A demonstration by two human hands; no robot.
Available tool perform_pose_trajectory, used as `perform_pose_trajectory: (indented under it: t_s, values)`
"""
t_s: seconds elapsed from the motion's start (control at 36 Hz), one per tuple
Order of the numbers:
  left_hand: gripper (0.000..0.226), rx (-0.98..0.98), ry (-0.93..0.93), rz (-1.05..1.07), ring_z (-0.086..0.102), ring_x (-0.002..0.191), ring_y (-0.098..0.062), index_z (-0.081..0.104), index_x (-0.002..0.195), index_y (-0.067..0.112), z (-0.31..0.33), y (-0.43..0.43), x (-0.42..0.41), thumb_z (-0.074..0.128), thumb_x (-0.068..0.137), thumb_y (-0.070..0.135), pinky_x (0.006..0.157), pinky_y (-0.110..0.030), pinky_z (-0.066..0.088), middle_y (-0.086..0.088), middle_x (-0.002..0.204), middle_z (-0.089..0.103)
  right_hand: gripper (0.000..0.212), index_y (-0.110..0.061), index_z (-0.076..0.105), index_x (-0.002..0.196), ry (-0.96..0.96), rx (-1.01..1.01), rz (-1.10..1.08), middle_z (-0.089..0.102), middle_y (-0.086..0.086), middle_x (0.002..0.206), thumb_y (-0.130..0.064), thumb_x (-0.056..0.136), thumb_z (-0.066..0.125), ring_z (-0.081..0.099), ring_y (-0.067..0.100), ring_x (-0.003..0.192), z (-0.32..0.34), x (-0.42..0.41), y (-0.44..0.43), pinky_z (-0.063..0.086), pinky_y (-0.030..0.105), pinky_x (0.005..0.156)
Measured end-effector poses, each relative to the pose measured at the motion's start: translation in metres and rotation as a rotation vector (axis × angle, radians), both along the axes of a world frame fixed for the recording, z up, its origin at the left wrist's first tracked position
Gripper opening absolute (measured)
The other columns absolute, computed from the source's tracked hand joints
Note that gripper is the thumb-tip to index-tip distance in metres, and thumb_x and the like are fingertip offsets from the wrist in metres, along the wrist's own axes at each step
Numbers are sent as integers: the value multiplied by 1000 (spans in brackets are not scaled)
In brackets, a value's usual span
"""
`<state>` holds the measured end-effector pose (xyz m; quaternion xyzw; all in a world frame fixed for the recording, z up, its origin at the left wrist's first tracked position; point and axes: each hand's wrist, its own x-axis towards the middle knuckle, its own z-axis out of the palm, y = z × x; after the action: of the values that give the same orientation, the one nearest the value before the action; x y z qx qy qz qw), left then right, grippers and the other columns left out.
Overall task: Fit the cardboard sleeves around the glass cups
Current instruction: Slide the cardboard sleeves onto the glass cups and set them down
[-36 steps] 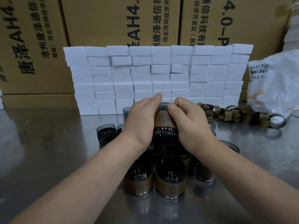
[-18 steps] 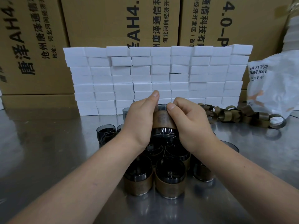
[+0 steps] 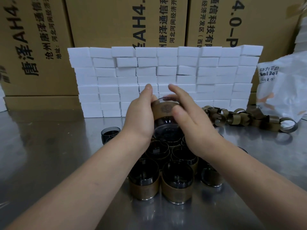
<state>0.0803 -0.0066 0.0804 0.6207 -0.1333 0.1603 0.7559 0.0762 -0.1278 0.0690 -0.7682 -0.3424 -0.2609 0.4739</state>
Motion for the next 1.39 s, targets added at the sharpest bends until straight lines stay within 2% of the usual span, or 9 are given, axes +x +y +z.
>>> perform_pose_trajectory:
  t_s: [0.11,0.36,0.61,0.72,0.83,0.92,1.11,1.25,1.39]
  values:
    - [52,-73,97,47,42,37,-16,41,50,21,0,2,3,39,92,49,45,-24,34,4,42,43,85,-31,16,146,18,-184,-3,33,-22,134,-66,71,36,34,-6,125,-2,3,0,29,15,101]
    - [61,-94,133,66,41,42,-15,43,37,22,-3,0,6,40,91,50,51,-29,34,6,43,42,112,-22,24,146,-106,-307,-135,39,-13,117,-90,59,5,47,11,109,-3,0,-2,34,23,81]
    - [58,-69,122,52,44,44,-14,45,42,21,0,-1,5,38,92,49,57,-28,37,5,45,45,101,-22,36,142,-160,-281,-175,51,-6,122,-84,68,8,48,9,108,-2,-2,-2,39,27,84]
    - [43,195,87,-94,53,63,-20,54,64,20,13,9,2,36,92,46,63,-29,42,-4,66,56,96,-23,37,141,-144,-242,-234,46,-13,113,-84,70,19,47,6,105,3,2,-8,34,23,83]
    - [17,515,67,-144,65,90,-20,64,95,21,23,25,-2,51,90,30,75,-34,55,-1,100,67,80,-26,34,142,-100,-263,-272,47,-7,131,-67,74,34,44,9,119,5,6,-11,35,25,92]
    - [15,608,80,-133,67,74,-15,64,99,25,25,33,-2,57,88,31,66,-29,54,-1,94,70,73,-27,33,143,-92,-286,-278,42,-9,140,-59,78,40,39,6,124,1,5,-8,33,24,96]
    - [21,559,-30,343,62,68,-21,60,66,18,7,37,23,70,79,31,69,-33,49,-1,68,64,55,-28,37,141,-43,-292,-363,36,-9,147,-41,89,49,32,5,132,-5,10,-5,24,21,101]
    - [20,573,44,570,55,63,-12,64,71,20,-20,55,49,59,87,32,55,-24,38,6,64,59,42,-29,53,128,25,-400,-334,57,-10,124,-43,88,47,51,8,114,-7,10,-2,40,27,92]
    - [22,202,197,501,62,83,-25,60,70,20,-35,66,68,55,92,19,86,-35,51,4,73,55,38,-27,57,124,51,-448,-293,61,-8,118,-42,90,48,55,10,110,-8,5,2,45,36,93]
